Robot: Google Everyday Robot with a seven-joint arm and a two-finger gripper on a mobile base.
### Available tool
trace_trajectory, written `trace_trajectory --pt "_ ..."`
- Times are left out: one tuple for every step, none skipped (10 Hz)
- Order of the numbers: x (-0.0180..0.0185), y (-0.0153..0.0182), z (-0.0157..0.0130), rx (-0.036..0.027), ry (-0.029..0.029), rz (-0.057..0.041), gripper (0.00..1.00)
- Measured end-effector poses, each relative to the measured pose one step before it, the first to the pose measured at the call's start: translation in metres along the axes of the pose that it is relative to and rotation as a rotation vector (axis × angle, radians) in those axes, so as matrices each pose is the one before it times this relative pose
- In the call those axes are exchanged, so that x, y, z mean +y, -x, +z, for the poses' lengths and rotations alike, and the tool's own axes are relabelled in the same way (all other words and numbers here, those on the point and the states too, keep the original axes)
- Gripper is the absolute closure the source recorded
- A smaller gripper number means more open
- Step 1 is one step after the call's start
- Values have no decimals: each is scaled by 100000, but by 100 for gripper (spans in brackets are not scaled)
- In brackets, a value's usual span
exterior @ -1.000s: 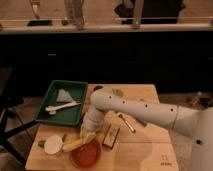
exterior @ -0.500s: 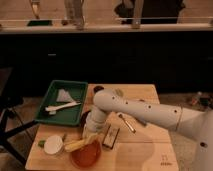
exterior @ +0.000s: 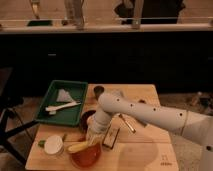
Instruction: Place banana in red bowl
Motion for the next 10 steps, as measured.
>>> trace_trajectory --pt "153 -161 -56 -279 -324 533 100" --pt "108 -86 -73 -268 -361 338 100" --pt "89 -57 -74 -460 -81 361 100" --pt "1 -25 -7 -987 367 353 95" --pt "-20 26 -35 -687 278 280 87" --pt "46 29 54 -323 660 203 78" --pt "-26 -11 -41 -568 78 511 67" --pt "49 -62 -4 -229 471 376 57" --pt "-14 33 -27 -394 205 217 46" --pt "-31 23 -17 -253 94 62 36"
